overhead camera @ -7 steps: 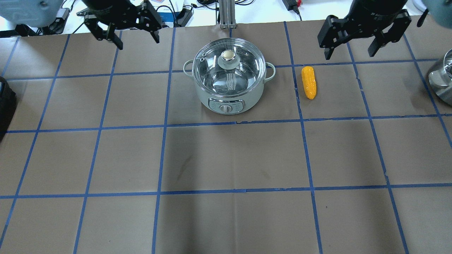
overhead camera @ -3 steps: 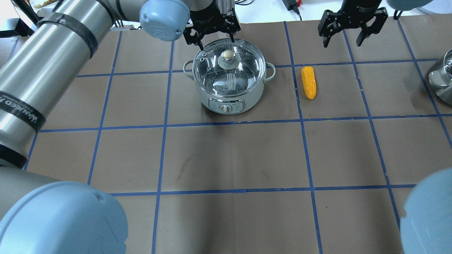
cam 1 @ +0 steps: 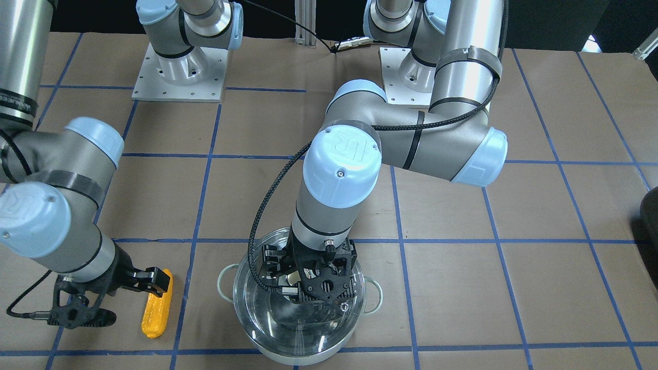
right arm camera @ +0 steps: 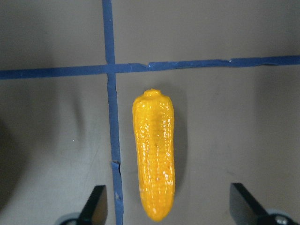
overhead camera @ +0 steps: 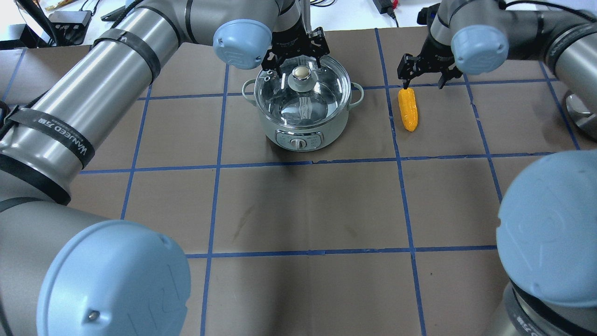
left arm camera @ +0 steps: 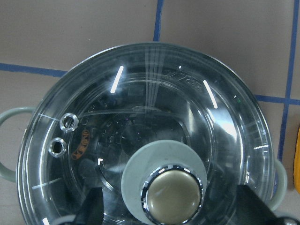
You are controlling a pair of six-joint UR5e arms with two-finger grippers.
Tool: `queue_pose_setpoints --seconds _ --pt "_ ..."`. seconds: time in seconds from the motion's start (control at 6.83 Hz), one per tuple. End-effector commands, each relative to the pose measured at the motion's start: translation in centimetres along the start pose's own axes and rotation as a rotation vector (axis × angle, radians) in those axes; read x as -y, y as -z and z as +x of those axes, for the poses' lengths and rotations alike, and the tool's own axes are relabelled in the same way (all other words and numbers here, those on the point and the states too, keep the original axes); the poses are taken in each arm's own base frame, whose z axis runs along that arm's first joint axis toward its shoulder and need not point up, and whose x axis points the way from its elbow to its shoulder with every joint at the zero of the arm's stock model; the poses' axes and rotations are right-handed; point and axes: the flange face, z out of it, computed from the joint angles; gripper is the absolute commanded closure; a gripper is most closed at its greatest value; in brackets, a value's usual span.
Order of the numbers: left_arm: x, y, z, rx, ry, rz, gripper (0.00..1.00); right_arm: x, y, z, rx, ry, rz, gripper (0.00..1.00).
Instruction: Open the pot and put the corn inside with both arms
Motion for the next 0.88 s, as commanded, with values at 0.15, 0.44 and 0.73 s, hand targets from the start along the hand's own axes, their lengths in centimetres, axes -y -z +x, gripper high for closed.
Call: queue_pose_setpoints --seconds 0.15,0.44,0.73 --pt "0.1 -1.4 -0.3 0.028 0.008 -0.013 0.39 -0.2 -6.7 -0.1 0.003 0.002 -0.003 0.12" --pt "0.2 -0.4 -0.1 0.021 0.006 0.001 0.73 -0.2 -6.6 -0.3 0.020 0.002 0.002 0.65" --pt "-0.3 5.5 -0.4 -0.002 -0.006 0.057 0.79 -0.2 -6.3 -0.4 0.029 0.002 0.003 0.74"
